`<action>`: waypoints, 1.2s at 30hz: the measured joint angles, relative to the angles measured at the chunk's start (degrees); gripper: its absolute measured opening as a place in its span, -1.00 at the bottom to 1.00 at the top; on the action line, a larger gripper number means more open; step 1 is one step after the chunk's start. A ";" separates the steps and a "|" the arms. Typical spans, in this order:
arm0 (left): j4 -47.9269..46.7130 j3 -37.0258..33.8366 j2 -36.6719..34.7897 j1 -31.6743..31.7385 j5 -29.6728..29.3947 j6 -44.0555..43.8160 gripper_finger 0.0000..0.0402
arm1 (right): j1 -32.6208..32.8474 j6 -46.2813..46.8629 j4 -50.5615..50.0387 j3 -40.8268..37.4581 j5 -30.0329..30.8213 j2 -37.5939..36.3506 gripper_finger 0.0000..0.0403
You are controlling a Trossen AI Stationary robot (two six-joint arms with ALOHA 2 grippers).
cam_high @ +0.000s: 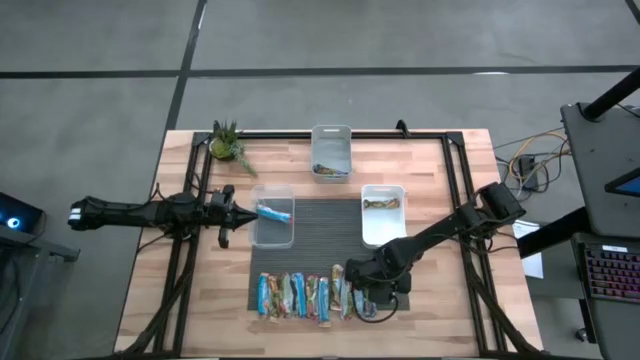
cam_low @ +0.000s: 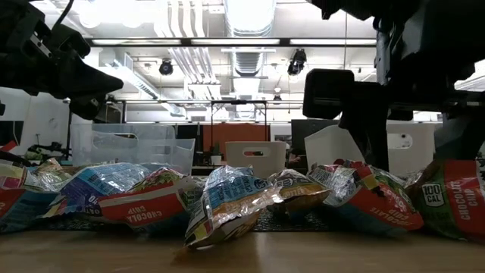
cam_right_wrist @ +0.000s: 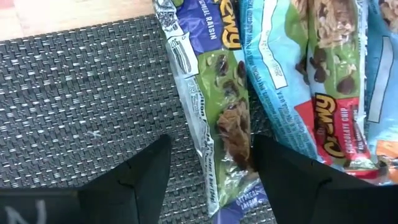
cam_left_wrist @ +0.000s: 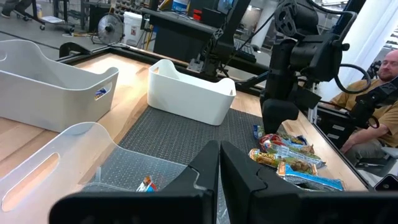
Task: Pick and place Granola Bars by type
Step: Put the blue granola bar into the gray bin
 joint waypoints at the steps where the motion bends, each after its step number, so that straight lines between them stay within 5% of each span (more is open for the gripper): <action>1: 0.00 0.02 0.00 0.00 0.00 0.02 -1.00 | 0.01 -0.01 0.01 0.00 0.05 0.00 0.09; 11: 0.00 0.00 0.00 0.00 0.00 0.00 -1.00 | -0.15 0.18 0.01 0.00 0.25 0.00 0.02; 36: -0.02 0.01 0.00 0.00 0.00 0.00 -1.00 | -0.39 -0.50 -0.93 0.00 0.58 -1.39 -0.71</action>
